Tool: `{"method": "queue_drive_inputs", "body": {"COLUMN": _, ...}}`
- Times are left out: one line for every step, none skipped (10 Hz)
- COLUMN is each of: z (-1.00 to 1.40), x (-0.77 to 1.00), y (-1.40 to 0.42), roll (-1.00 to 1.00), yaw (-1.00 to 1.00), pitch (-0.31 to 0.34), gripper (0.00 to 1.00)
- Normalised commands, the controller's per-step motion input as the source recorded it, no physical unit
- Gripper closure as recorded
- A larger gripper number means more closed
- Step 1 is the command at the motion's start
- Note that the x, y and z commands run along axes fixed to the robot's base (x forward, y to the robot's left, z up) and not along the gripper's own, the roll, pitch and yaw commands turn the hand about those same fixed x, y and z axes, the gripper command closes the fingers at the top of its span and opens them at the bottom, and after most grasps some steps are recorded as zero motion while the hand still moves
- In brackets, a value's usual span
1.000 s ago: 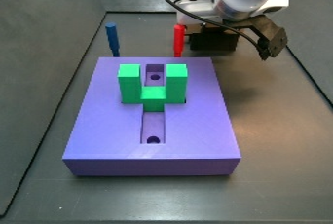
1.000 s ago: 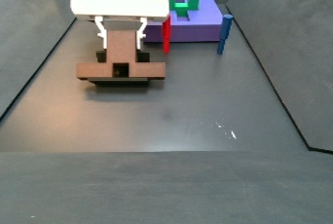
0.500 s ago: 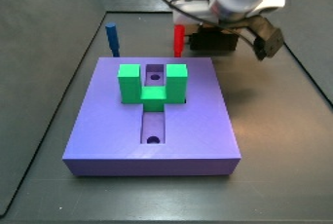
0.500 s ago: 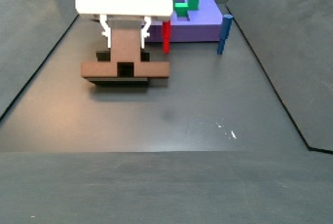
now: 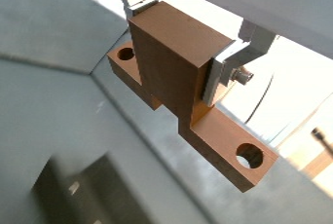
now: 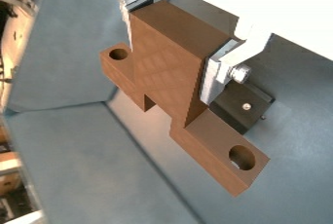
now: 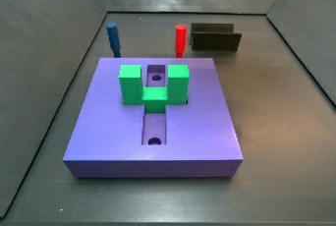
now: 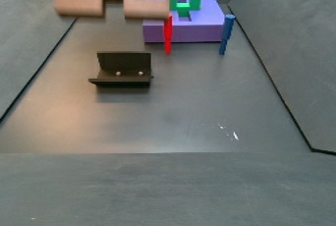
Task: Pick up the brown object. Move up. Place the brown object on the fixture. Regrasp the brown object. Move to above the board. Insert the brown object.
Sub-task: Move to above the board.
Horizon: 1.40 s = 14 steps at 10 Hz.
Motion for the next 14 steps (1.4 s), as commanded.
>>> {"method": "queue_drive_inputs", "body": {"z": 1.40, "x": 0.05, "y": 0.01, "roll": -0.01, "yaw": -0.01, "pitch": 0.101, "gripper": 1.00}}
{"method": "queue_drive_inputs", "body": {"z": 0.74, "x": 0.04, "y": -0.01, "roll": -0.01, "yaw": 0.01, "pitch": 0.113, "gripper": 1.00}}
{"method": "queue_drive_inputs", "body": {"z": 0.26, "x": 0.05, "y": -0.01, "roll": 0.01, "yaw": 0.03, "pitch": 0.112, "gripper": 1.00}}
{"method": "queue_drive_inputs", "body": {"z": 0.28, "x": -0.88, "y": -1.40, "roll": -1.00, "yaw": -0.15, "pitch": 0.101, "gripper": 1.00}}
{"method": "queue_drive_inputs", "body": {"z": 0.28, "x": -0.89, "y": -1.40, "roll": -1.00, "yaw": -0.15, "pitch": 0.094, "gripper": 1.00}}
{"method": "queue_drive_inputs", "body": {"z": 0.28, "x": -0.97, "y": -1.40, "roll": -1.00, "yaw": -0.13, "pitch": 0.080, "gripper": 1.00}}
{"method": "queue_drive_inputs", "body": {"z": 0.27, "x": -0.97, "y": -1.40, "roll": -1.00, "yaw": -0.13, "pitch": 0.089, "gripper": 1.00}}
{"method": "queue_drive_inputs", "body": {"z": 0.28, "x": -0.95, "y": -1.40, "roll": -1.00, "yaw": -0.12, "pitch": 0.097, "gripper": 1.00}}
{"method": "queue_drive_inputs", "body": {"z": 0.26, "x": -0.95, "y": -1.40, "roll": -1.00, "yaw": -0.11, "pitch": 0.103, "gripper": 1.00}}
{"method": "queue_drive_inputs", "body": {"z": 0.11, "x": -0.45, "y": -0.61, "roll": -1.00, "yaw": -0.10, "pitch": 0.099, "gripper": 1.00}}
{"method": "queue_drive_inputs", "body": {"z": 0.04, "x": -0.23, "y": -0.26, "roll": -1.00, "yaw": -0.09, "pitch": 0.101, "gripper": 1.00}}
{"method": "queue_drive_inputs", "body": {"z": 0.03, "x": -0.10, "y": -0.10, "roll": -1.00, "yaw": -0.07, "pitch": 0.088, "gripper": 1.00}}
{"method": "queue_drive_inputs", "body": {"z": 0.03, "x": -0.09, "y": -0.08, "roll": -0.97, "yaw": -0.06, "pitch": 0.069, "gripper": 1.00}}
{"method": "queue_drive_inputs", "body": {"z": 0.00, "x": -0.07, "y": -0.01, "roll": -0.58, "yaw": -0.02, "pitch": 0.025, "gripper": 1.00}}
